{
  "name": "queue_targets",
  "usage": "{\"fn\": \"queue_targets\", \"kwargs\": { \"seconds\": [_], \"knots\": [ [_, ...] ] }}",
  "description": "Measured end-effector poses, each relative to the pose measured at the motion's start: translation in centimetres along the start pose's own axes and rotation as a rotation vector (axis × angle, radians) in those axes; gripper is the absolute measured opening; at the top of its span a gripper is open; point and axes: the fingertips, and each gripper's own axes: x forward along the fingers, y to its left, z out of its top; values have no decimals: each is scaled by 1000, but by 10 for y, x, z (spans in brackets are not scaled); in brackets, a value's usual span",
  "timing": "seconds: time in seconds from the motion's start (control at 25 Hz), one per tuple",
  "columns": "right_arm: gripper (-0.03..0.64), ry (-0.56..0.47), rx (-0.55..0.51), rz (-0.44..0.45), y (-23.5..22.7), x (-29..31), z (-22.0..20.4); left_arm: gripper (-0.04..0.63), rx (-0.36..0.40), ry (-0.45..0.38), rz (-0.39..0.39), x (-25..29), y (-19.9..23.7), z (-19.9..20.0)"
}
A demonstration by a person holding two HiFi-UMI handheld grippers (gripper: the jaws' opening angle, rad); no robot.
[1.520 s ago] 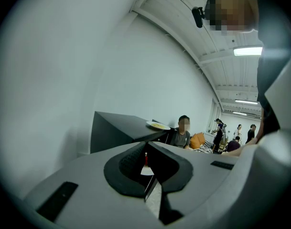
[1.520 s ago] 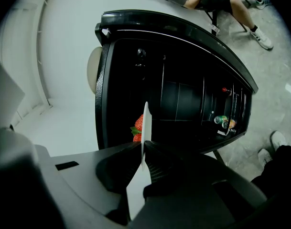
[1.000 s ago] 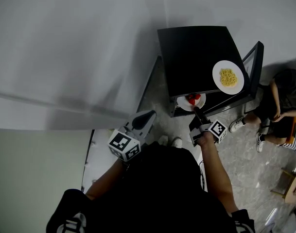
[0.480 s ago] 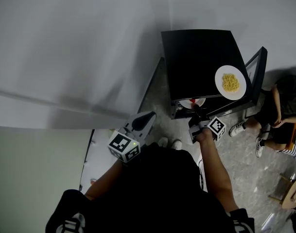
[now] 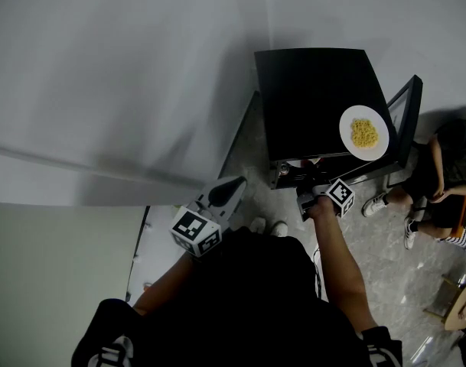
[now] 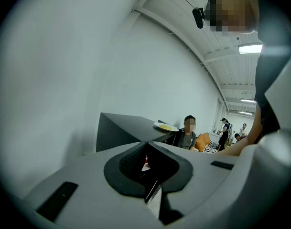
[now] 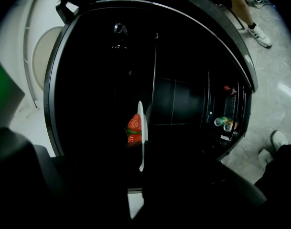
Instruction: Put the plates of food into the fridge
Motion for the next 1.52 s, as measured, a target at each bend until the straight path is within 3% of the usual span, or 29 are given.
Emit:
{"fn": "queue_targets", "kwargs": {
  "seconds": [0.92, 1.2, 1.36, 1.52],
  "knots": [
    [34, -32, 57, -22, -3, 16, 2, 31, -23, 6, 0, 3, 2, -2],
    [42, -62, -50, -27, 4, 3, 8, 31, -40, 11, -13, 4, -1, -9],
    [40, -53, -218, -20, 14, -17, 10, 31, -45, 10, -28, 8, -6, -9],
    [28, -59, -348, 46, 39, -37, 8, 31, -44, 7, -57, 13, -15, -9]
  ]
}}
